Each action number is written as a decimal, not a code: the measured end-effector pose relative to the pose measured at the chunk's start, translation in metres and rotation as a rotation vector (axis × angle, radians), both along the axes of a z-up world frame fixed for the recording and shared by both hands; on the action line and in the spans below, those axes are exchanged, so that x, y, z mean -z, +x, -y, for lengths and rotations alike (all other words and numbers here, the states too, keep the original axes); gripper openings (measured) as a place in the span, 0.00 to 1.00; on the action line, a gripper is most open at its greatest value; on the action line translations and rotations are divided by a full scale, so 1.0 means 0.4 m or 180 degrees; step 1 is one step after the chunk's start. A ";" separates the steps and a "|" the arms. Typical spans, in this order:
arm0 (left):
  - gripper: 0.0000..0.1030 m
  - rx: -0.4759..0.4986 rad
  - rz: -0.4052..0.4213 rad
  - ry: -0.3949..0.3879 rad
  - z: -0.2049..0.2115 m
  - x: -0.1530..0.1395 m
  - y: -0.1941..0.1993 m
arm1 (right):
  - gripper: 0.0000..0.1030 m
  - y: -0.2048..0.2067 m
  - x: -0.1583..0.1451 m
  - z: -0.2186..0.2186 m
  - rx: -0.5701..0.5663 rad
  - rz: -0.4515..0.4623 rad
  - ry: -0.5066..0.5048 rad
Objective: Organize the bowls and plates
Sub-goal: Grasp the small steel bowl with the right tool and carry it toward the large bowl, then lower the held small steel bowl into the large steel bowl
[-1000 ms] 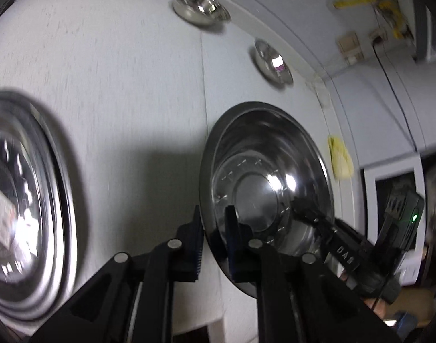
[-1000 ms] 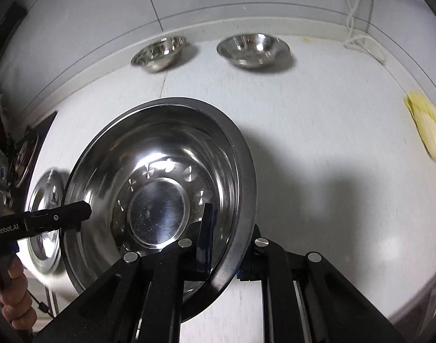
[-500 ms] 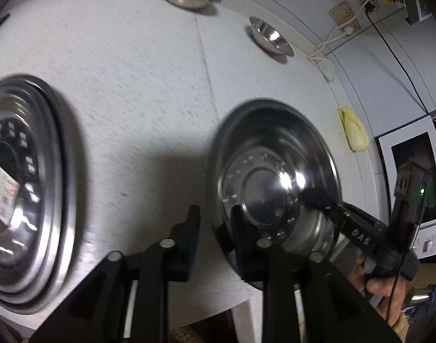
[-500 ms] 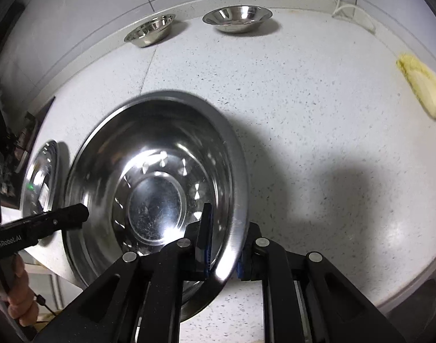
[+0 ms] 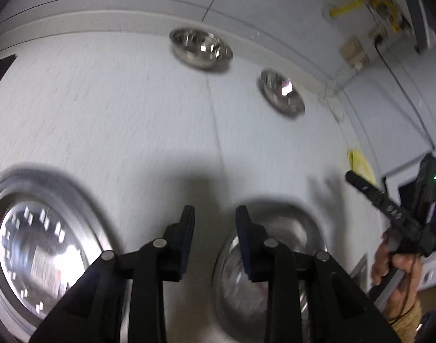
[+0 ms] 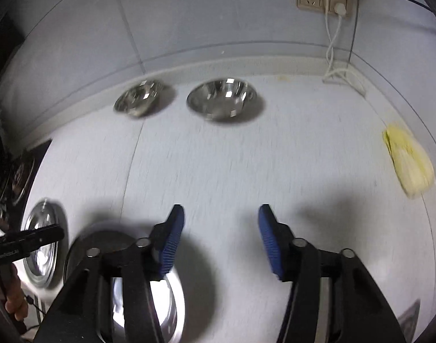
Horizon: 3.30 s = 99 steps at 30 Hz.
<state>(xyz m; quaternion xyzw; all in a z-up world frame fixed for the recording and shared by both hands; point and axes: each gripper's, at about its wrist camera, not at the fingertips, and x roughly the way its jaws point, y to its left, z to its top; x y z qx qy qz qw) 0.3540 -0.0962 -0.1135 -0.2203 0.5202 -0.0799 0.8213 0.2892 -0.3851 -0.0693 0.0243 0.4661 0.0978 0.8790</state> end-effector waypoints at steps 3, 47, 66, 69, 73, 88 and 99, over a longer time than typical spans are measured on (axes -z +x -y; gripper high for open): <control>0.28 -0.0077 0.0003 -0.0173 0.015 -0.010 0.107 | 0.50 0.117 0.005 0.013 0.0107 -0.0013 0.0048; 0.10 0.0258 -0.0055 -0.0167 0.316 0.170 0.675 | 0.14 0.586 0.166 -0.010 0.0277 -0.0418 0.0023; 0.10 -0.0099 0.0666 0.0104 0.264 -0.125 0.351 | 0.13 0.345 -0.108 -0.067 -0.0258 0.0087 0.0256; 0.10 -0.0129 0.0771 0.0202 0.262 -0.158 0.280 | 0.13 0.288 -0.126 -0.080 -0.0330 0.0102 0.0289; 0.10 -0.0152 0.0873 0.0293 0.253 -0.192 0.202 | 0.13 0.215 -0.151 -0.093 -0.0408 0.0114 0.0315; 0.11 -0.0165 0.1134 0.0466 0.236 -0.250 -0.052 | 0.13 0.028 -0.216 -0.099 -0.0542 0.0198 0.0421; 0.10 -0.0067 0.1117 0.0454 0.239 -0.247 -0.167 | 0.13 -0.097 -0.227 -0.093 -0.0539 0.0164 0.0382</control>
